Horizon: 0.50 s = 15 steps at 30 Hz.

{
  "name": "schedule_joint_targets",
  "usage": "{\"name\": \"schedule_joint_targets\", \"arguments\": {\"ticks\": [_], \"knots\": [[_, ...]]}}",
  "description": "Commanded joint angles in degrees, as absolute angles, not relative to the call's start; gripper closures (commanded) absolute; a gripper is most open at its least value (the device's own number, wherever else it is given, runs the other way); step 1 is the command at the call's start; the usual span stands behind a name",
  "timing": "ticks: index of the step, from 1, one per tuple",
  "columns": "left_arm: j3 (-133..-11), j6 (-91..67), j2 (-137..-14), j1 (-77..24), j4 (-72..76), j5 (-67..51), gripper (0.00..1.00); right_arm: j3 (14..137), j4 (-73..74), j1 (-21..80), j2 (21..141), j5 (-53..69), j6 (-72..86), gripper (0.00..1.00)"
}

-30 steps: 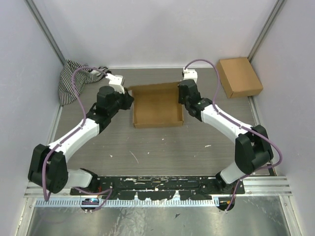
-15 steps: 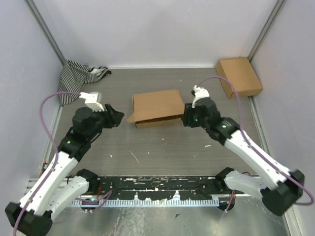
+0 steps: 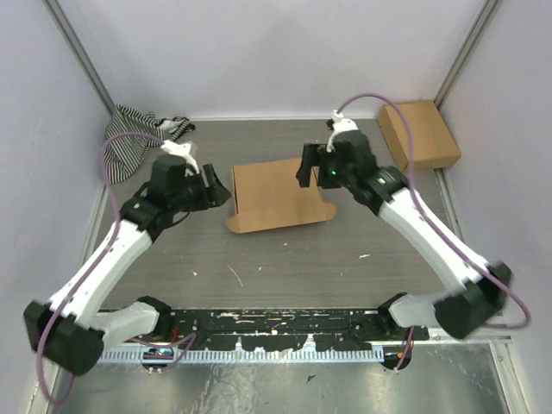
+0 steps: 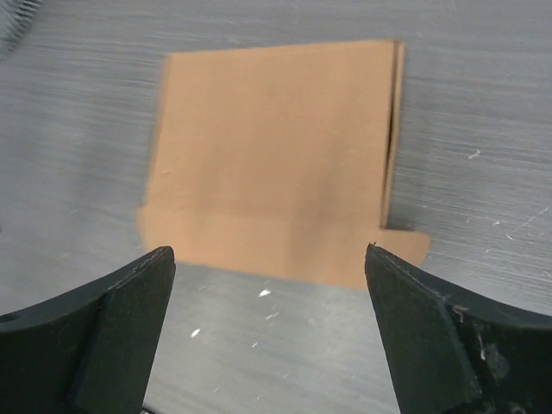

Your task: Fold the paper box

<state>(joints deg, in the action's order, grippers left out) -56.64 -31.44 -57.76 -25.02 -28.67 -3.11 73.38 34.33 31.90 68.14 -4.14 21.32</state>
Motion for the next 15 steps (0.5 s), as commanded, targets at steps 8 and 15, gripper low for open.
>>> {"name": "schedule_joint_targets", "arguments": {"ticks": [8, 15], "knots": [[-62.5, -27.3, -82.0, -25.0, -27.5, 1.9, 0.3, 78.2, 29.4, 23.5, 94.3, -7.2, 17.4, 0.08], [-65.7, -26.6, -92.3, -25.1, -24.0, 1.3, 0.34, 75.4, 21.8, 20.6, 99.9, 2.6, 16.7, 0.29]]}}
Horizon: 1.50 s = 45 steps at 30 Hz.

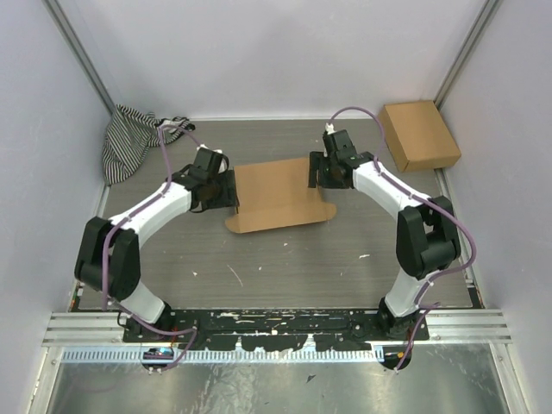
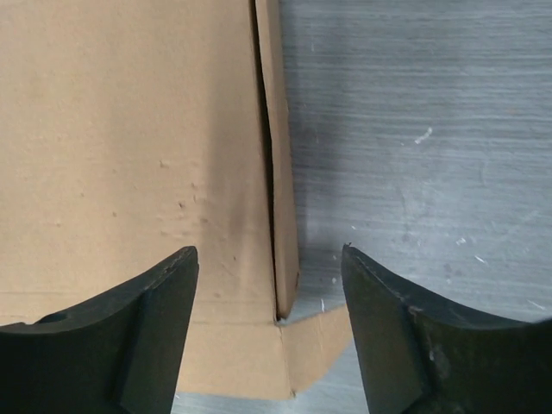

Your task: Fold the paper box

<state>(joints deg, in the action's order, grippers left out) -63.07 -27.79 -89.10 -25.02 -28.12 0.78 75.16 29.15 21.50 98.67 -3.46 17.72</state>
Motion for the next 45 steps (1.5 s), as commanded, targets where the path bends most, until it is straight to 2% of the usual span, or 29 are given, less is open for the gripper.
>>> {"name": "schedule_joint_targets", "arguments": {"ticks": [1, 4, 13, 25, 27, 35, 40, 45], "knots": [[-65.7, -26.4, -93.2, -25.0, -23.1, 1.4, 0.35, 75.4, 21.1, 20.5, 100.5, 3.6, 16.6, 0.32], [-66.8, -25.5, -95.9, -25.0, -22.3, 0.8, 0.36, 76.2, 20.7, 20.5, 103.2, 5.3, 16.6, 0.4], [-71.2, -24.4, -102.2, -24.8, -19.7, -1.8, 0.41, 73.6, 17.6, 20.5, 106.0, 7.9, 18.7, 0.52], [-80.6, -24.7, -109.5, -24.3, -19.4, -6.5, 0.41, 73.4, 19.6, 20.4, 101.1, 2.5, 19.4, 0.56], [-81.9, -24.4, -109.8, -24.1, -20.7, -6.6, 0.4, 74.5, 20.7, 20.4, 101.1, 1.5, 19.1, 0.53], [-81.7, -20.6, -102.3, -22.0, -27.0, -2.2, 0.25, 73.1, 22.1, 20.4, 92.8, -4.7, 20.2, 0.32], [-68.2, -21.1, -89.8, -21.8, -25.3, -3.3, 0.23, 63.6, 21.5, 20.5, 82.9, -2.5, 20.4, 0.21], [-53.7, -24.6, -82.0, -21.9, -15.1, -6.6, 0.23, 54.1, 18.7, 20.6, 78.0, 3.7, 21.5, 0.2]]}}
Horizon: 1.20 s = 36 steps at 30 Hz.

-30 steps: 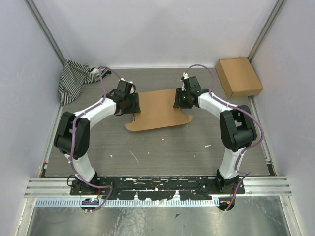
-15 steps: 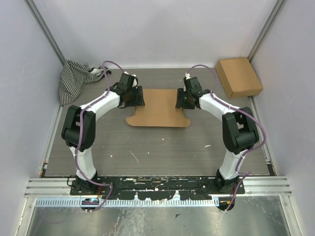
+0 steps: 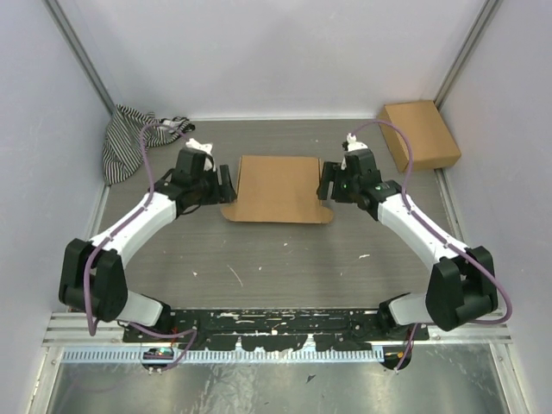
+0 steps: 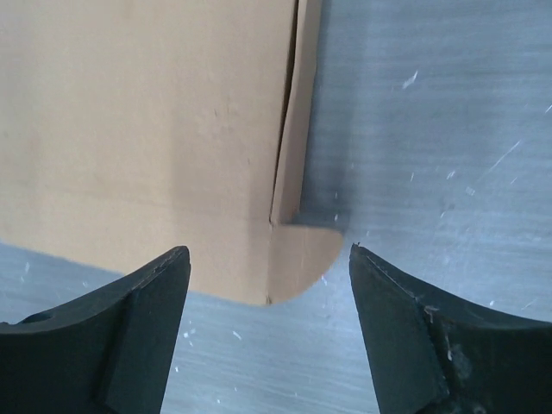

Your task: Fold the paper box

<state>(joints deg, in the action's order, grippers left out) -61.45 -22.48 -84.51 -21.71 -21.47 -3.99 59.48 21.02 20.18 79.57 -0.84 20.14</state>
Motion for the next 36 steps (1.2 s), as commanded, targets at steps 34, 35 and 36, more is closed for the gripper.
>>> {"name": "schedule_joint_targets", "arguments": {"ticks": [34, 35, 36], "knots": [[-58.0, -23.3, -90.0, -24.2, -17.8, -7.2, 0.27, 53.8, 16.2, 26.0, 85.9, 1.6, 21.8, 0.3], [-58.3, -23.3, -90.5, -24.2, -17.9, -7.5, 0.27, 54.0, 16.2, 26.1, 86.1, 2.0, 21.8, 0.3], [-58.4, -23.4, -90.9, -24.2, -17.9, -8.1, 0.27, 54.0, 16.1, 26.1, 86.4, 2.6, 21.8, 0.31]]}}
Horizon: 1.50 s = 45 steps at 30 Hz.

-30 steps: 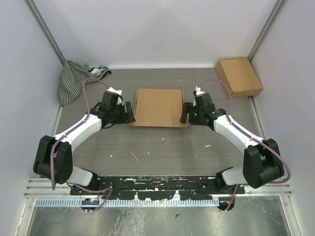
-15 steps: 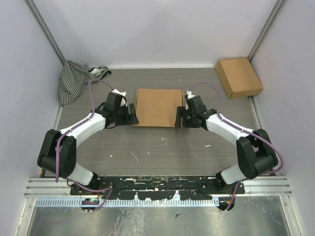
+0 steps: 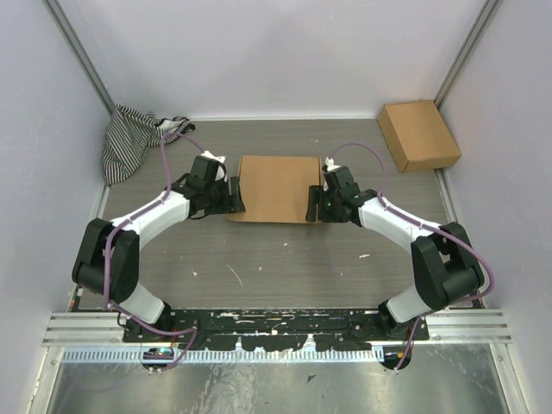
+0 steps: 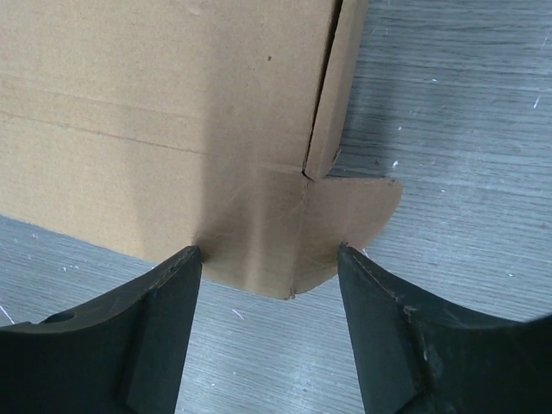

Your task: Fold the paper box

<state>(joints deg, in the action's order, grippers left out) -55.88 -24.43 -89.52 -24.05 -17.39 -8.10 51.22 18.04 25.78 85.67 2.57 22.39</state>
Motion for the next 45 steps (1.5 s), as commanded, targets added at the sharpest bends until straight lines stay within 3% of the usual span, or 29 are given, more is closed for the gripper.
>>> {"name": "schedule_joint_targets", "arguments": {"ticks": [1, 13, 26, 45], "knots": [[-58.5, -23.5, -91.2, -24.3, -17.7, -8.6, 0.27, 54.0, 16.0, 26.1, 86.5, 3.0, 21.8, 0.31], [-59.0, -22.8, -93.3, -25.6, -19.6, -11.9, 0.32, 54.9, 17.2, 26.9, 86.2, 6.6, 20.9, 0.37], [-64.3, -23.7, -92.8, -25.6, -28.6, -16.6, 0.5, 59.1, 23.3, 27.1, 84.6, 8.0, 21.0, 0.52], [-67.1, -21.7, -93.2, -25.7, -36.6, -15.6, 0.5, 62.8, 32.1, 26.2, 86.2, 8.0, 22.7, 0.52]]}}
